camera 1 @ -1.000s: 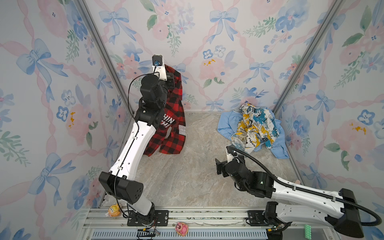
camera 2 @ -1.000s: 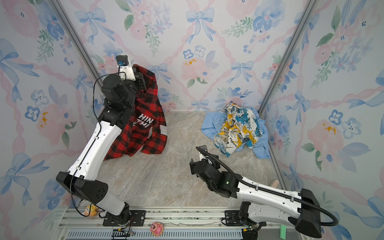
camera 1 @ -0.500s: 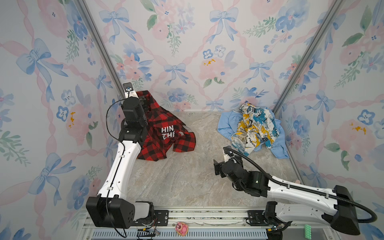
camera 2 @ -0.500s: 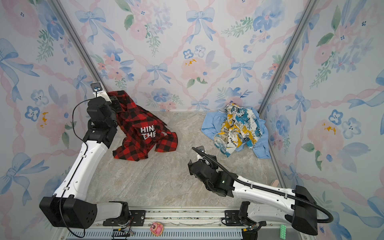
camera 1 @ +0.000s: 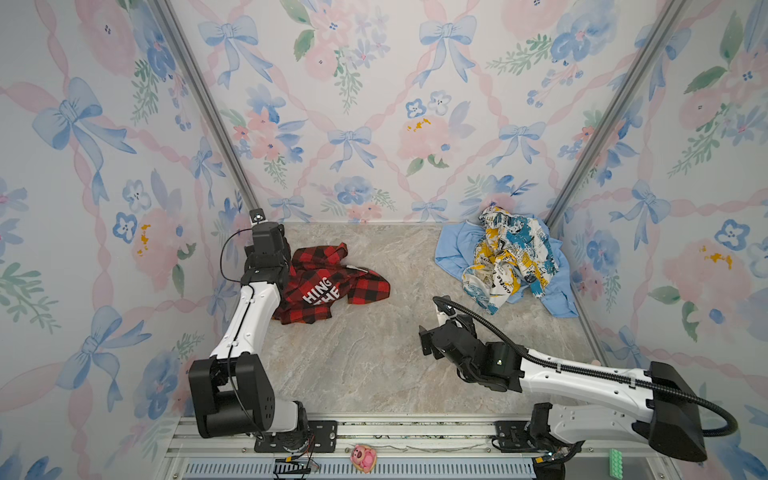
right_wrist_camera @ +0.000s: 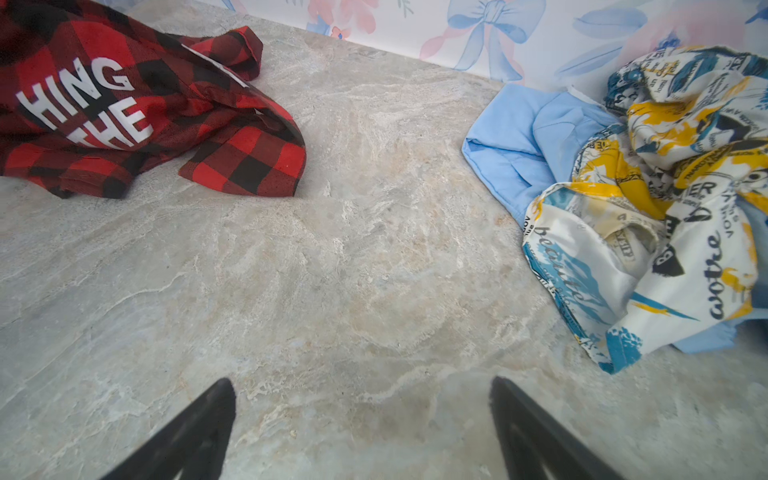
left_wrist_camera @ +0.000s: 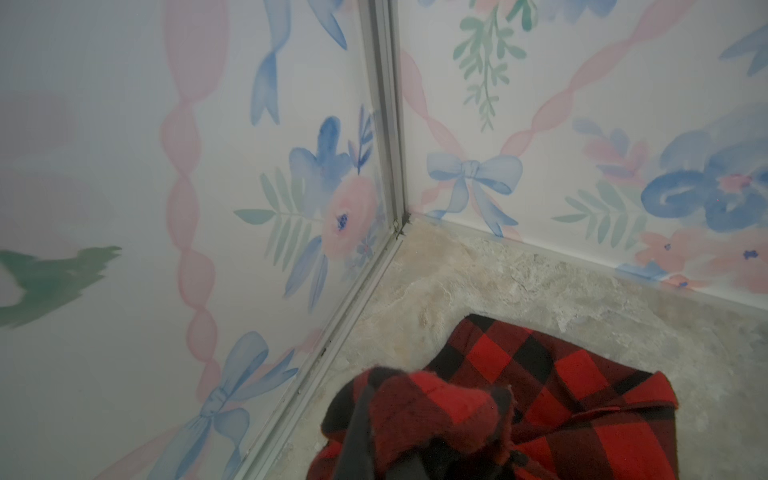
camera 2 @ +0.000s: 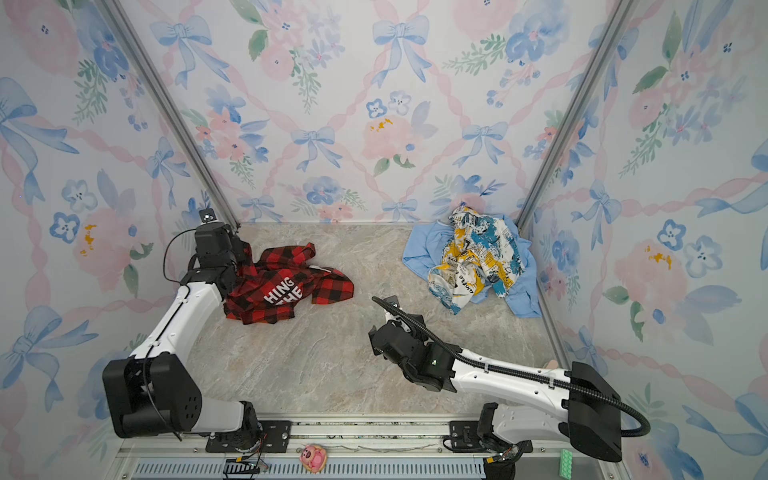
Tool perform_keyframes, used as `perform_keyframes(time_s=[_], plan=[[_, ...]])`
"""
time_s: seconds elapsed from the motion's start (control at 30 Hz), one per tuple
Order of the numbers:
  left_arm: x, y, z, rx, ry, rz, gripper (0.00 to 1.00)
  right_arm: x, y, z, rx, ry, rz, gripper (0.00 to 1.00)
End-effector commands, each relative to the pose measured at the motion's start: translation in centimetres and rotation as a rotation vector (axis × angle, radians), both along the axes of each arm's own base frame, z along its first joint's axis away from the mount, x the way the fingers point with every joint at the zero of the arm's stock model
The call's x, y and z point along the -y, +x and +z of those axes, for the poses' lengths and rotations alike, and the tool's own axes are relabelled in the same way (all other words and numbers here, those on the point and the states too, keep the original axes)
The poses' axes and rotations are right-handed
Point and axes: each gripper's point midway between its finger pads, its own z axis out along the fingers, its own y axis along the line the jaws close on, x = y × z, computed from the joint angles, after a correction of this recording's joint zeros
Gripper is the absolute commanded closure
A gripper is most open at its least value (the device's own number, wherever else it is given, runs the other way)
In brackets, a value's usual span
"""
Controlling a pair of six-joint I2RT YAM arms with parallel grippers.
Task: Pick out a specific cloth from the pile
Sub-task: 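Lower the plaid shirt onto the table and open the left gripper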
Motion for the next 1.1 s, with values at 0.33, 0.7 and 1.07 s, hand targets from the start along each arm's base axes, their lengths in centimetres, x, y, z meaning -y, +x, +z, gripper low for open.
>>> perform_keyframes(time_s=[0.33,0.7,1.07], plan=[[10.4,5.4,-12.3,-0.356,-0.007,-0.357,1.00,2.1,-0.5,1.5,0.036,0.026,-0.040,0.03],[14.2,9.8,-16.3,-0.403,-0.168,-0.543,1.00,-1.3,-1.3,1.7,-0.022,0.055,0.098,0.03],[17.4,15.0,-13.6,-0.320,-0.059,-0.634,0.71,-4.1,-1.8,1.3,-0.046,0.065,0.145,0.03]])
